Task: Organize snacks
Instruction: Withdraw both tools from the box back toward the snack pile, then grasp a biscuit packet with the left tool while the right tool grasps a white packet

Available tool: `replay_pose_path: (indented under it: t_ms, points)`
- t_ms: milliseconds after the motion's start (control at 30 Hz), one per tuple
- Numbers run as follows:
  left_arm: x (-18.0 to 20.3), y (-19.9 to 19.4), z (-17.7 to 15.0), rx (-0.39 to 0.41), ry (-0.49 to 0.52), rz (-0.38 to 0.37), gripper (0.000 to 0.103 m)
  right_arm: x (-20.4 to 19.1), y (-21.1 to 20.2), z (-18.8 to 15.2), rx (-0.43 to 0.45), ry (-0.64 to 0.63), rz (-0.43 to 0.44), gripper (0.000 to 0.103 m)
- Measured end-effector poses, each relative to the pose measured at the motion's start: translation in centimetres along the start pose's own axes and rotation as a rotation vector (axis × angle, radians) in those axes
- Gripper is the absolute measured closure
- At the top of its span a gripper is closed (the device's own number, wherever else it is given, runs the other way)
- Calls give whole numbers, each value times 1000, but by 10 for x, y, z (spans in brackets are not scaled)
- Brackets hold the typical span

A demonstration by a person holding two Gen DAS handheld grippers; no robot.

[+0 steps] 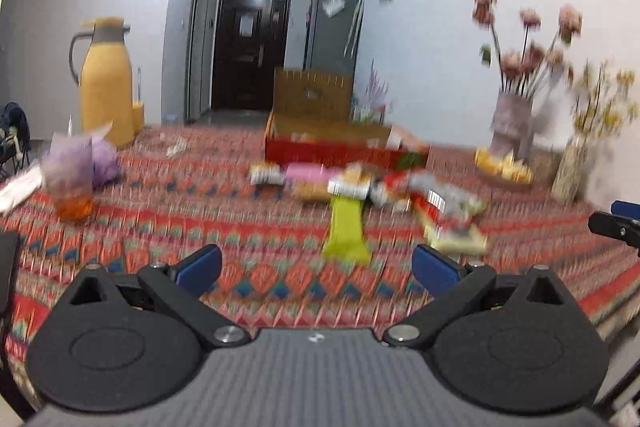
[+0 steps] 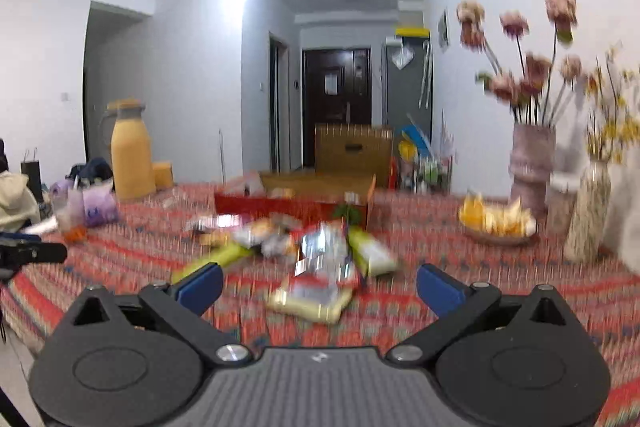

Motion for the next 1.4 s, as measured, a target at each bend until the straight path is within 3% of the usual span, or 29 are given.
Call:
replay_pose_path:
  t_ms: [133,233,567,1033,1400]
  points:
    - [-6,10,-23,-70,-9,36,0,1,11,-40,-107,63,4,0]
    - [-7,20,-27,-101,-21,20,0,3,20,-58,-152,81,-35,0]
    - [-8,64,-16,-162,-39,3,0,30,45,-55,-137,174,-92,0]
    - [-23,141,25,-184,-20,2,0,51,126,-25,-167,236,-98,0]
    - [-14,212,87,-165,62,-2,0,35,188,37,-125,169,28,0]
Point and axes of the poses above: each gripper's, at about its wrist camera, not at the fingertips, and y roughly the way its jaws point, x to its right, z to its top, the point moved 1 cm from there along y, roughly the way its jaws point
